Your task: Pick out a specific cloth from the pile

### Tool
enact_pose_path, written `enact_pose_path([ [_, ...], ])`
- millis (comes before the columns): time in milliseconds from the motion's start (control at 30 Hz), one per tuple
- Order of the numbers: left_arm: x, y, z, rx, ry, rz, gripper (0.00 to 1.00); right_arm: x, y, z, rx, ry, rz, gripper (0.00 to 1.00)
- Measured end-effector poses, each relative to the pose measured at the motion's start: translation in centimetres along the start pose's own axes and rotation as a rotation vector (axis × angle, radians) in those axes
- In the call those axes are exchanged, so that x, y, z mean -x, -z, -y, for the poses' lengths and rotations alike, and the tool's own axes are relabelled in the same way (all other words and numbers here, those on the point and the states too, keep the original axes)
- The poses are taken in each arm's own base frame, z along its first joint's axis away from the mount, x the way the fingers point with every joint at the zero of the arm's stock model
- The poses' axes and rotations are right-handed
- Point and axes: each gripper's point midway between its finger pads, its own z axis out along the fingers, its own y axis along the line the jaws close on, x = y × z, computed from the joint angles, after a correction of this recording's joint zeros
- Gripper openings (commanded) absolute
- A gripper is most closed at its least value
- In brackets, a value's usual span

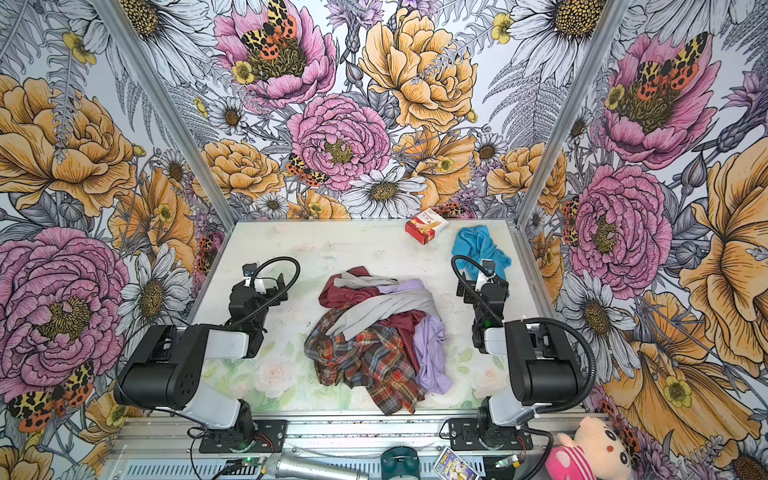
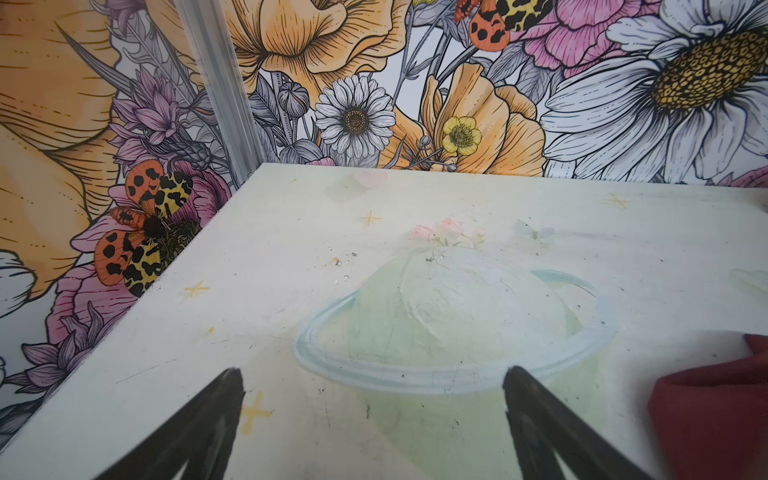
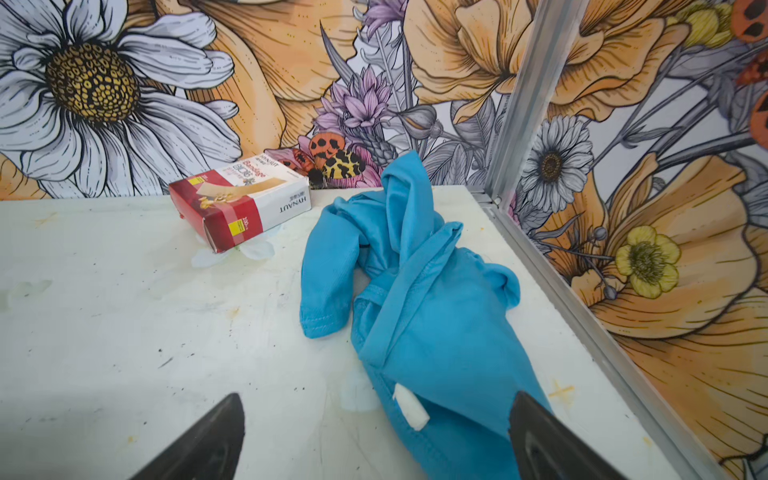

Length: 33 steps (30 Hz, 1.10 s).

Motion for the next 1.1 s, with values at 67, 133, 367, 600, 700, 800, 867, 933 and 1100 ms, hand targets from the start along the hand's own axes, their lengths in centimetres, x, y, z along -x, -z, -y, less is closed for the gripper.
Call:
enact_pose_path([
  [67,0.2,0.0,0.1,-0.001,0.001,0.01,0.99,-0.2,0.0,-0.2,0.011,0.002,-0.009,0.99],
  [133,0.4,0.0,0.1,0.001,0.003,0.018,0.99,-0.4,0.2,-0.7,0.026,0.009,-0.011,1.0],
  [367,0.5,0.0,-0.5,0.013,0.011,0.019,0.99,-1.2,0.5,-2.1,0.091,0.028,-0.025,0.99],
  [600,0.5,0.0,-0.5,0.015,0.014,0.019,0.99,-1.2,0.6,-2.3,0.104,0.028,-0.024,1.0],
  [700,0.5,0.0,-0.5,0.015,0.014,0.019,0.99,-1.2,0.6,-2.4,0.107,0.028,-0.024,1.0],
  [800,0.5,0.0,-0.5,0.015,0.014,0.019,0.99,-1.2,0.6,-2.4,0.108,0.028,-0.024,1.0],
  [867,0.5,0.0,-0.5,0.015,0.014,0.019,0.99,-1.2,0.6,-2.4,0.109,0.028,-0.024,1.0],
  [933,0.5,0.0,-0.5,0.015,0.014,0.019,0.99,-1.2,0.6,-2.4,0.11,0.027,-0.026,0.99],
  [1100,0.5,0.0,-0.5,0.015,0.014,0.019,0.99,-1.4,0.4,-1.7,0.118,0.013,-0.039,1.0],
])
